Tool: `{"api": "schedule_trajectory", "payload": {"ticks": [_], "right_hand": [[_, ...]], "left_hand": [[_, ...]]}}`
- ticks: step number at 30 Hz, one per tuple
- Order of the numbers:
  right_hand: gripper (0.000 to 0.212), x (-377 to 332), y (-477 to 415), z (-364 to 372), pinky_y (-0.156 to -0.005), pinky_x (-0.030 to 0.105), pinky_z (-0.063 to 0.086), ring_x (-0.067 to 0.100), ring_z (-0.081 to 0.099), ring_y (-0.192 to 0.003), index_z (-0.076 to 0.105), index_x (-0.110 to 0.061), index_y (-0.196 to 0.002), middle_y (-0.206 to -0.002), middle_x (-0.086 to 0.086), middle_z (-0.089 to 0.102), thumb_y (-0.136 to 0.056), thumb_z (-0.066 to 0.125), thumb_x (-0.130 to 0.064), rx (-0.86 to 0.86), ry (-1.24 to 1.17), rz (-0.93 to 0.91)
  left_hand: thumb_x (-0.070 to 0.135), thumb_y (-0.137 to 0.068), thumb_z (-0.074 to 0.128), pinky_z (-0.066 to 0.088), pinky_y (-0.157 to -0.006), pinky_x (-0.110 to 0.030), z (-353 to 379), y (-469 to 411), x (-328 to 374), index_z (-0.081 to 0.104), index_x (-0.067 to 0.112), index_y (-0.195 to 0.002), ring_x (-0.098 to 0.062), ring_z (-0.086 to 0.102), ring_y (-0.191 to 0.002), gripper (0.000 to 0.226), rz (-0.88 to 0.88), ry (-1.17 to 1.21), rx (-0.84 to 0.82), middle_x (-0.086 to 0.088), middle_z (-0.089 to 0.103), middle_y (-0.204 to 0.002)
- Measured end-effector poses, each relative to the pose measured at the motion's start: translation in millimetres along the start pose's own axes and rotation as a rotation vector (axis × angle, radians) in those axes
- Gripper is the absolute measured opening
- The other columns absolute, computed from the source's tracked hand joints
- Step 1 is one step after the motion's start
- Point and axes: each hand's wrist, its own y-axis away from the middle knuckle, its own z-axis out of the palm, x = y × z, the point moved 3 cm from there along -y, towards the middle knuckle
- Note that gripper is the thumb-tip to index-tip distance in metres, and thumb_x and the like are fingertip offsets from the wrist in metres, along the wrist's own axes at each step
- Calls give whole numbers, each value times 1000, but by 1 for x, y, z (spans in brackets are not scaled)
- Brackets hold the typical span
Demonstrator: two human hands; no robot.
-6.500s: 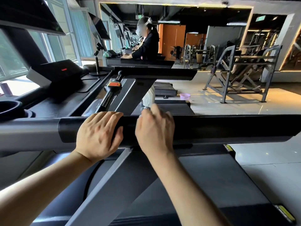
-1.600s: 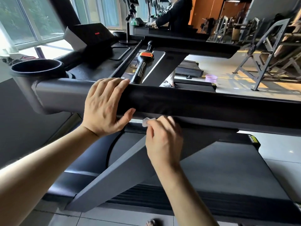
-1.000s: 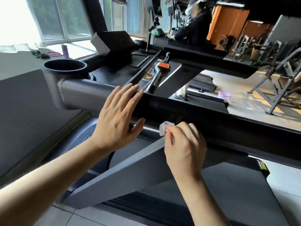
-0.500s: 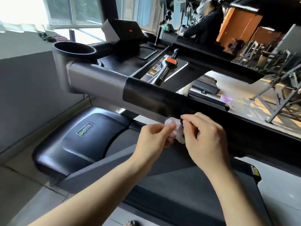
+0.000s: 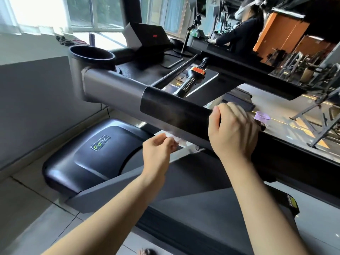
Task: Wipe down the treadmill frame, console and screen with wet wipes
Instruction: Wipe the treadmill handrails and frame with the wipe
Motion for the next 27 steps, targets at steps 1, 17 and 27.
{"api": "schedule_trajectory", "payload": {"ticks": [1,17,27], "right_hand": [[31,0,1,1,-61,40,32,33,55,-69,42,-19,-72,-71,7,54,-102,47,-19,9,14,0],[33,1,5,2,-60,43,39,34,57,-69,49,-15,-71,-72,8,57,-104,42,-18,53,11,-22],[30,-2,3,2,-62,42,36,33,54,-69,45,-17,-72,-71,7,55,-102,44,-17,37,51,0]], "left_hand": [[-6,-83,54,46,-70,-23,6,2,-2,67,-7,-75,-14,52,-71,15,-42,-2,-20,-7,62,-71],[-4,-83,68,53,-61,-23,24,19,3,66,-14,-101,-20,64,-67,20,-326,441,20,-14,70,-80],[2,-91,72,47,-65,-29,-40,-32,38,62,4,-90,-18,57,-60,10,92,388,320,-9,68,-72]]}}
